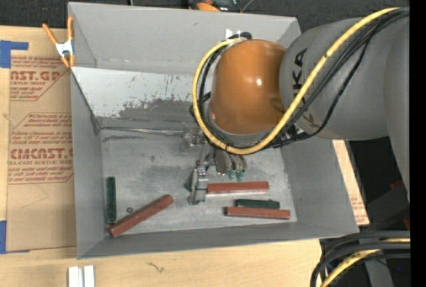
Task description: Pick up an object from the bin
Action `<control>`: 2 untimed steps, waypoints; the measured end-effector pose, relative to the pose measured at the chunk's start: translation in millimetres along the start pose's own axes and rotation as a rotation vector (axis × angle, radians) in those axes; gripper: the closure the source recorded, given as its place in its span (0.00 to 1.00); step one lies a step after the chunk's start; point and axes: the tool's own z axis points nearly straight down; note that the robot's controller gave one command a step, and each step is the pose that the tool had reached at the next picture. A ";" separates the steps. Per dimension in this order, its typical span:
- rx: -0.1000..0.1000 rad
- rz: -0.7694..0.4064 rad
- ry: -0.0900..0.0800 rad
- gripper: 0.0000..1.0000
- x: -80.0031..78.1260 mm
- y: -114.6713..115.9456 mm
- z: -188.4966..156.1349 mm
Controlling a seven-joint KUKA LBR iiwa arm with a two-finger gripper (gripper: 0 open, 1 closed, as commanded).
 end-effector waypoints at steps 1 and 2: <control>0.003 -0.219 0.003 0.00 -35.2 -119.2 118.1; 0.000 -0.223 0.000 1.00 -35.6 -115.0 115.4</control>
Offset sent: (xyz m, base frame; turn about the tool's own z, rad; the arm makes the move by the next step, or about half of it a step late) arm 0.0357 -0.1156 -0.1150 -0.2240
